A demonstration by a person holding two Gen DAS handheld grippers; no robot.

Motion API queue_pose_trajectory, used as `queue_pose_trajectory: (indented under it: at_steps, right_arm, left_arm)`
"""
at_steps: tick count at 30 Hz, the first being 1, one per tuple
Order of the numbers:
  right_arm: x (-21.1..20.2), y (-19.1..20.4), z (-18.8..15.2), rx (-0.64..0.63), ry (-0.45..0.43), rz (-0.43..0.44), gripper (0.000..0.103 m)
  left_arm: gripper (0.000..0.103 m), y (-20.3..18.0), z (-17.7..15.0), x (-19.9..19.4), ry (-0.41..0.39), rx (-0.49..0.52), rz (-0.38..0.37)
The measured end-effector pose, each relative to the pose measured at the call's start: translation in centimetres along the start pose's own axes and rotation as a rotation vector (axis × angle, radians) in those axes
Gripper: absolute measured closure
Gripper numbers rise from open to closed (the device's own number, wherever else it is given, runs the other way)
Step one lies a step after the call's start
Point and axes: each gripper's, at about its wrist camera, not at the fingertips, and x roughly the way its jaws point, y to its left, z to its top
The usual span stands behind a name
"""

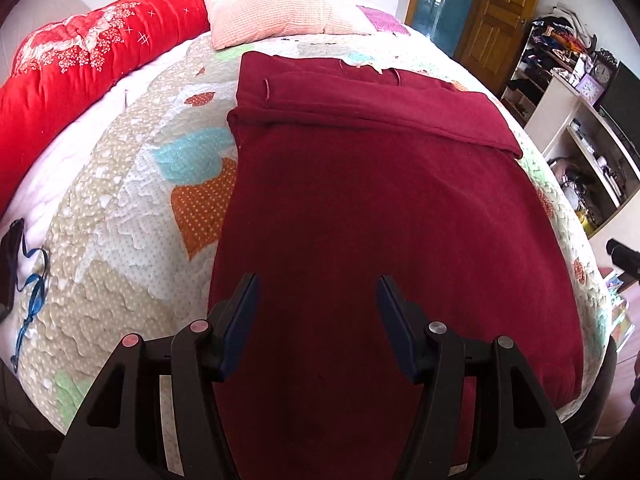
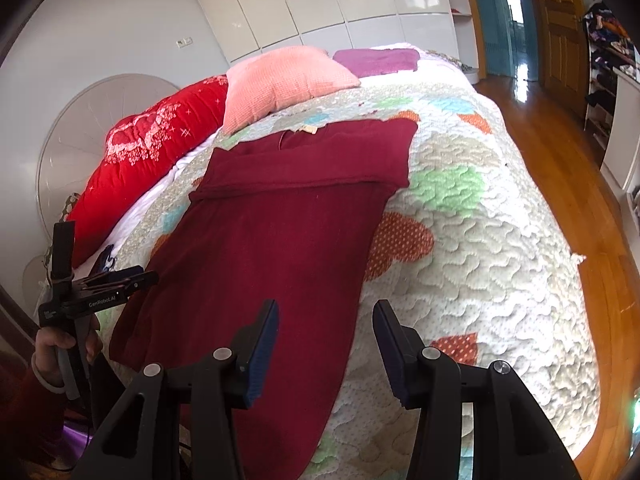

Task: Fold small clothes
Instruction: 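Release the shirt and lift both grippers away from the folded shirt, then lower both grippers to the hem of the dark red shirt strip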

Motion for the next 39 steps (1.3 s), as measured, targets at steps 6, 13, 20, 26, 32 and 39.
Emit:
queue_pose_trajectory:
  at_steps: [6,13,20,26,32,39]
  right_arm:
    - [-0.4,0.2,-1.2,-0.022,0.073,0.038,0.056]
    - [-5.2,0.1,-1.2,-0.1,0.101,0.054,0.045]
    - [-1.3,0.0,-5.1,-0.053,0.179,0.139,0.041]
    - [3.0,-0.2,-7.8,0.019,0.254,0.22,0.041]
    - [4.1,-0.2,-8.0,0.043,0.243,0.292,0.041]
    - [4.5,0.1,-8.4,0.041,0.238,0.321,0.041]
  left_arm:
    - [0.043,0.7,-0.3,-0.9,-0.011,0.001,0.037]
    - [0.043,2.4,-1.4,-2.0,0.004,-0.018,0.06]
    - [0.043,3.7,-4.2,-2.7,0.054,-0.071,0.032]
    - [0.043,4.5,-6.3,-1.9,0.133,-0.171,-0.102]
    - [0.032,3.4,-6.8,-0.8,0.141,-0.171,-0.098]
    - [0.024,3.0,-7.5,-0.4,0.128,-0.146,-0.111]
